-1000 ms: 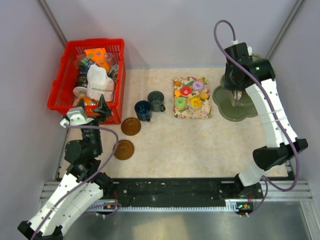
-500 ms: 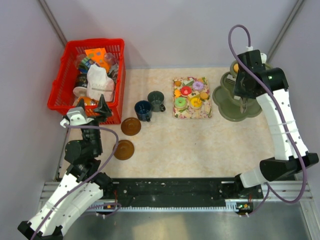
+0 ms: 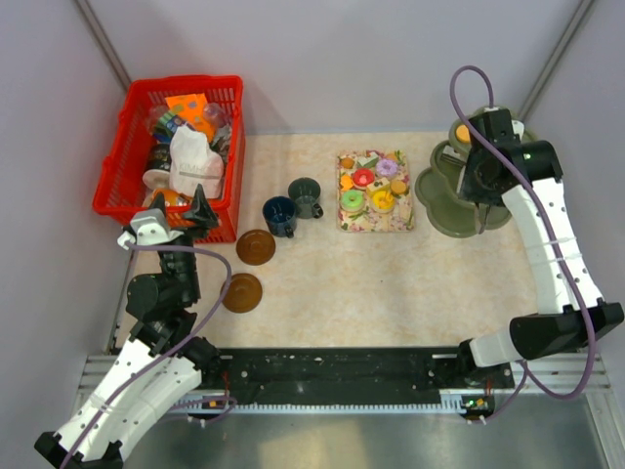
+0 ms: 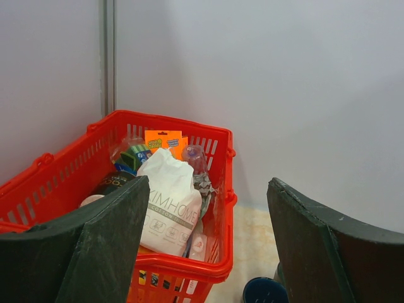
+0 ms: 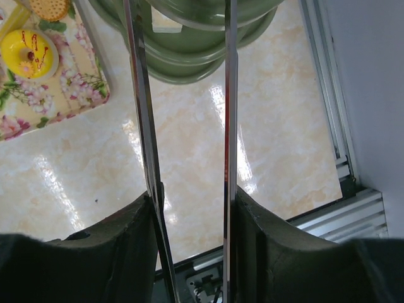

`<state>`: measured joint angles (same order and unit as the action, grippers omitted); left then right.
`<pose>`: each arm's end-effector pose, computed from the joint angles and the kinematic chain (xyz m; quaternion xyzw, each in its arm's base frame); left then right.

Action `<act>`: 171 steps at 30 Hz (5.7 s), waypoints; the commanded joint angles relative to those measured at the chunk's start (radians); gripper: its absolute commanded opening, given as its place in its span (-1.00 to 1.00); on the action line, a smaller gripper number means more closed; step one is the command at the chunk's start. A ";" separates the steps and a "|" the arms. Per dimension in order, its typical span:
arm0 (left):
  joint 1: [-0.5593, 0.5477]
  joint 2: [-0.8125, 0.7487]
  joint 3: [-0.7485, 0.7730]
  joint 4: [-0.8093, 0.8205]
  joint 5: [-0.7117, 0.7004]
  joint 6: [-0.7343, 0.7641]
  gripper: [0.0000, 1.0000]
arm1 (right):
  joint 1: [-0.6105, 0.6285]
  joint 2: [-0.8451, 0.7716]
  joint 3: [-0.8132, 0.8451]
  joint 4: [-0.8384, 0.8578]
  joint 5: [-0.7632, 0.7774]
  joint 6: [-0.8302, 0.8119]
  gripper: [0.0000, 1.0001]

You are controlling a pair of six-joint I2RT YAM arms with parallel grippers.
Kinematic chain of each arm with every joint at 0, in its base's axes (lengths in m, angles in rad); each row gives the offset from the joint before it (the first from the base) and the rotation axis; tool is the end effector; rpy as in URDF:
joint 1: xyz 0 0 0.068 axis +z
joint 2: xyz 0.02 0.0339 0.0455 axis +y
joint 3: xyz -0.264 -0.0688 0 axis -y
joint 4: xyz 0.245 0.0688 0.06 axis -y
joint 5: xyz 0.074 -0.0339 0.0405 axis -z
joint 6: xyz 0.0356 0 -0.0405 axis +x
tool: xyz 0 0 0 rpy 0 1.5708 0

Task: Serve the afternoon tea
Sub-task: Place the desert on the desert table, then pick up the desert from the tray, then place the desert on the desert table.

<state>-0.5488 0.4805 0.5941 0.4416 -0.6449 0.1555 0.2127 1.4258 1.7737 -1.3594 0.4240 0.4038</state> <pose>0.1046 -0.0389 0.3769 -0.1008 0.5284 -0.0108 0.8429 0.2457 0.0381 0.4244 0.1475 0.9298 -0.1108 0.3185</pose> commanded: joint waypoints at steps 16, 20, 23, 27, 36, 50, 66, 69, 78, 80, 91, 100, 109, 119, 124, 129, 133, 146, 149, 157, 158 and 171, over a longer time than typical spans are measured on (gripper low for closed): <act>-0.003 0.010 -0.002 0.028 0.010 -0.002 0.61 | -0.007 -0.068 0.088 -0.064 -0.018 -0.019 -0.02; -0.002 0.012 -0.004 0.028 0.010 -0.002 0.61 | -0.007 -0.077 0.121 -0.066 0.004 -0.022 -0.02; -0.003 0.013 -0.002 0.028 0.008 -0.002 0.61 | -0.004 -0.080 0.136 -0.064 -0.022 -0.028 -0.03; -0.002 0.018 -0.002 0.028 0.008 -0.002 0.61 | 0.043 -0.076 0.154 -0.064 -0.014 -0.034 -0.05; -0.002 0.026 -0.004 0.026 0.008 0.001 0.61 | 0.209 -0.019 0.193 -0.078 0.016 0.007 -0.07; -0.003 0.032 -0.002 0.029 0.008 0.004 0.61 | 0.295 0.044 -0.065 0.141 -0.201 0.033 -0.08; 0.000 0.027 -0.005 0.031 0.008 0.006 0.61 | 0.243 0.200 -0.272 0.345 -0.264 0.035 -0.06; -0.002 0.023 -0.005 0.032 0.007 0.010 0.61 | 0.214 0.223 -0.290 0.376 -0.287 0.033 -0.06; -0.002 0.023 -0.005 0.034 0.008 0.013 0.61 | 0.165 0.260 -0.338 0.439 -0.343 0.026 -0.06; -0.003 0.024 -0.007 0.034 0.010 0.012 0.61 | 0.157 0.269 -0.342 0.448 -0.349 0.021 -0.07; -0.002 0.027 -0.005 0.036 0.007 0.018 0.61 | 0.145 0.312 -0.338 0.459 -0.356 0.009 -0.12; -0.002 0.027 -0.005 0.037 0.008 0.016 0.61 | 0.146 0.347 -0.336 0.457 -0.380 -0.002 -0.13; -0.002 0.021 -0.008 0.039 0.007 0.018 0.61 | 0.140 0.395 -0.312 0.436 -0.395 -0.003 -0.15; -0.003 0.013 -0.008 0.042 0.007 0.019 0.61 | 0.137 0.366 -0.281 0.385 -0.389 -0.026 -0.52; -0.003 0.010 -0.007 0.042 0.007 0.021 0.61 | 0.137 0.305 -0.283 0.344 -0.378 -0.042 -0.58; -0.003 0.009 -0.007 0.042 0.005 0.019 0.61 | 0.137 0.220 -0.284 0.296 -0.357 -0.056 -0.60; -0.003 0.004 -0.007 0.040 0.004 0.018 0.61 | 0.136 0.168 -0.299 0.258 -0.350 -0.065 -0.60; -0.002 -0.016 -0.007 0.042 -0.001 0.015 0.61 | 0.034 -0.016 -0.487 0.210 -0.398 -0.072 -0.59; -0.002 -0.022 -0.008 0.043 -0.002 0.012 0.61 | -0.002 -0.056 -0.528 0.212 -0.404 -0.060 -0.59; -0.002 -0.033 -0.010 0.051 -0.010 0.019 0.61 | -0.088 -0.143 -0.605 0.215 -0.407 -0.031 -0.58; -0.003 -0.033 -0.013 0.052 -0.009 0.018 0.61 | -0.105 -0.154 -0.612 0.215 -0.409 -0.031 -0.58; -0.003 -0.028 -0.014 0.054 -0.007 0.013 0.61 | -0.259 -0.226 -0.662 0.220 -0.406 -0.033 -0.58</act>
<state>-0.5488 0.4576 0.5850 0.4511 -0.6487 0.1600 0.0273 1.2480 1.1191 -1.1595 0.0101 0.3634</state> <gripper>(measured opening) 0.805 0.267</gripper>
